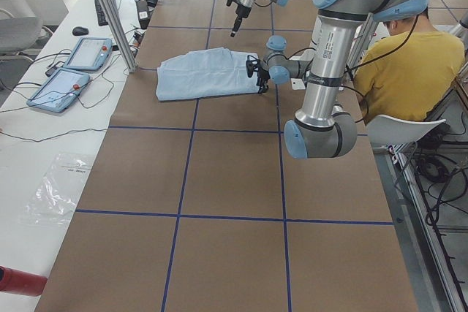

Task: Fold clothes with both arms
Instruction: 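Move both grippers to the shirt edges nearest the robot and grasp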

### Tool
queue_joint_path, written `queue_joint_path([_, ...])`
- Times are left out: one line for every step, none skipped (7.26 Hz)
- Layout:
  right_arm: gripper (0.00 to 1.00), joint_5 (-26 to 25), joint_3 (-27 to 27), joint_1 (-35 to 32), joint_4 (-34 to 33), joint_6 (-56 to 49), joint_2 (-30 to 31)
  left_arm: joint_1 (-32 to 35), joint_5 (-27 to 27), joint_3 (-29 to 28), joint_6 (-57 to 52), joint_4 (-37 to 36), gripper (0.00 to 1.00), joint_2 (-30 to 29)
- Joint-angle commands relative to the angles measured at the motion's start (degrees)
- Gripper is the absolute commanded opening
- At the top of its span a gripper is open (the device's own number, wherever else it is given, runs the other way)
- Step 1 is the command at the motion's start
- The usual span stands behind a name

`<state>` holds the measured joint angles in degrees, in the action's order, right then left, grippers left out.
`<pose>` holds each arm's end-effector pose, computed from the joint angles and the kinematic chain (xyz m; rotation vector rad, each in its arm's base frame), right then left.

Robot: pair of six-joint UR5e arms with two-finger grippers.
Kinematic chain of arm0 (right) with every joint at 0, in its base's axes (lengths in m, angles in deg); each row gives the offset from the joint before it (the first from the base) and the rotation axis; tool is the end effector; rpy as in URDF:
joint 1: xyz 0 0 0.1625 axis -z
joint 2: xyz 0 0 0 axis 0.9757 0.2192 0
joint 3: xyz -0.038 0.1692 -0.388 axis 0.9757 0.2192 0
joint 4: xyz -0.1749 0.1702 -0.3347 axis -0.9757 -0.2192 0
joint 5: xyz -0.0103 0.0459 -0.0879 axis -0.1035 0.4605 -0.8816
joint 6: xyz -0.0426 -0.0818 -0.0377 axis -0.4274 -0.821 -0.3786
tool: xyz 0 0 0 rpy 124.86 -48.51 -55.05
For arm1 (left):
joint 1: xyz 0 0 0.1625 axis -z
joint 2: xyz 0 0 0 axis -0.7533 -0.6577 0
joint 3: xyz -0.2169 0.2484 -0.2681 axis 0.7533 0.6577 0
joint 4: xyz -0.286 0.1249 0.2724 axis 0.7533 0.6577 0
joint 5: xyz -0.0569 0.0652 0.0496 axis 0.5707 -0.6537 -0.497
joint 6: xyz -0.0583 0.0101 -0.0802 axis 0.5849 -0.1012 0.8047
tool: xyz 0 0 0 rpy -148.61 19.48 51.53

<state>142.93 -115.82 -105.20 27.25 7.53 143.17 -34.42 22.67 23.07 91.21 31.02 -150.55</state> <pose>-0.4360 -0.3821 0.3330 0.3635 -1.0184 0.2737 0.5530 -0.2789 0.2955 0.1070 0.9465 -0.2300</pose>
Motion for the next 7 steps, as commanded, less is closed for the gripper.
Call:
queue_joint_path([1.0, 0.1, 0.1, 0.0, 0.0, 0.0, 0.0, -0.3, 0.0, -0.2, -0.4, -0.1, 0.58, -0.1])
queue_joint_path([1.0, 0.0, 0.1, 0.0, 0.0, 0.0, 0.0, -0.4, 0.0, -0.3, -0.6, -0.1, 0.57, -0.2])
queue_joint_path([1.0, 0.0, 0.2, 0.0, 0.0, 0.0, 0.0, -0.4, 0.0, -0.4, -0.6, 0.0, 0.47, -0.2])
queue_joint_path([1.0, 0.1, 0.1, 0.0, 0.0, 0.0, 0.0, -0.4, 0.0, -0.2, -0.6, 0.0, 0.19, -0.3])
queue_joint_path([1.0, 0.1, 0.1, 0.0, 0.0, 0.0, -0.1, -0.3, 0.0, 0.1, -0.6, 0.0, 0.0, -0.3])
queue_joint_path([1.0, 0.1, 0.1, 0.0, 0.0, 0.1, -0.3, -0.3, 0.0, 0.4, -0.6, 0.0, 0.0, -0.4])
queue_joint_path([0.99, 0.1, 0.0, 0.1, -0.1, 1.8, -0.7, -0.1, 0.0, 0.8, -0.6, 0.0, 0.0, -0.4])
